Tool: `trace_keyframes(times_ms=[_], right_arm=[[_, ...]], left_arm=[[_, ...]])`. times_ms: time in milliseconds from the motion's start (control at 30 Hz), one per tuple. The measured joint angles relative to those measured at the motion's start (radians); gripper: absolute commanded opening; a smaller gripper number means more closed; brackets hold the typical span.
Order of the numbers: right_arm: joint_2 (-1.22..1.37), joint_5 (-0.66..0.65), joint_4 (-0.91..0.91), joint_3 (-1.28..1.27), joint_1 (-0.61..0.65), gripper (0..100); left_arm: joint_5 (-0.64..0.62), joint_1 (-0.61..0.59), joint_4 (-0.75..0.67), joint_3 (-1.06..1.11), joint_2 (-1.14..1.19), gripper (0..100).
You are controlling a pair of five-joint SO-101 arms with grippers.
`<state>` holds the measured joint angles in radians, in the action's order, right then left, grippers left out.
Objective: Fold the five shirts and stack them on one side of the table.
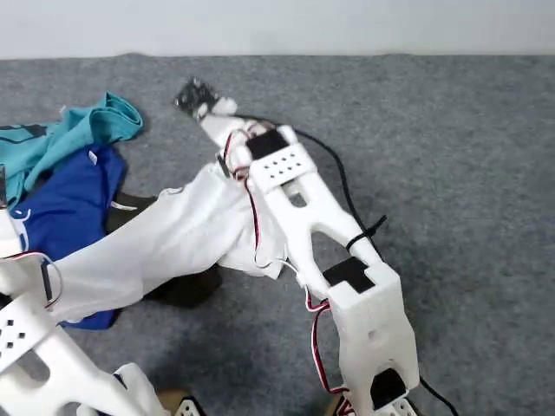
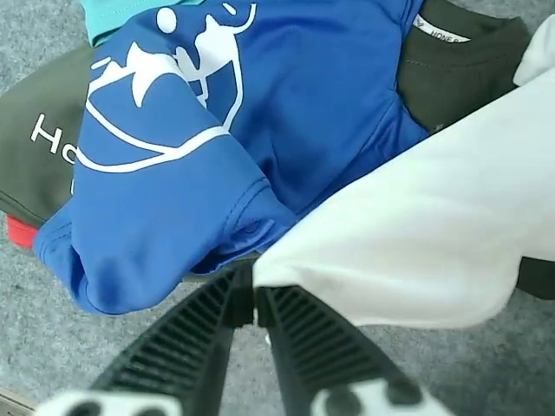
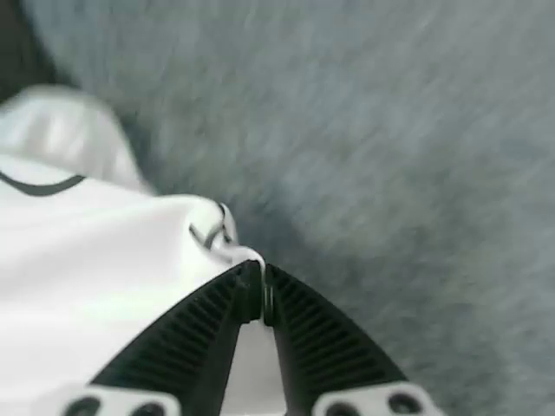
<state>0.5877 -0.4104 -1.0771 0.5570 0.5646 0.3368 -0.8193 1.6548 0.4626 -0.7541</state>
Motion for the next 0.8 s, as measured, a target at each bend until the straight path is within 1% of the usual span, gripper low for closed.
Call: trace_keyframes(times_ms=[133, 300, 467, 533, 633, 700, 800], right_arm=[[0.002, 0.0, -0.164, 0.109, 0.0, 1.5], [0.002, 0.0, -0.414, 0.204, 0.0, 1.5], [0.002, 0.0, -0.626, 0.279, 0.0, 1.5], [0.002, 0.0, -0.672, 0.299, 0.0, 1.4], [0.002, 0.0, -0.677, 0.305, -0.009, 1.8], [0.002, 0.0, -0.677, 0.305, -0.029, 5.4], [0.008, 0.0, -0.677, 0.305, -0.072, 19.6]], left_arm=[[0.0, 0.0, 0.0, 0.0, 0.0, 0], [0.0, 0.0, 0.0, 0.0, 0.0, 0], [0.0, 0.0, 0.0, 0.0, 0.0, 0], [0.0, 0.0, 0.0, 0.0, 0.0, 0], [0.0, 0.0, 0.0, 0.0, 0.0, 0], [0.0, 0.0, 0.0, 0.0, 0.0, 0], [0.0, 0.0, 0.0, 0.0, 0.0, 0]])
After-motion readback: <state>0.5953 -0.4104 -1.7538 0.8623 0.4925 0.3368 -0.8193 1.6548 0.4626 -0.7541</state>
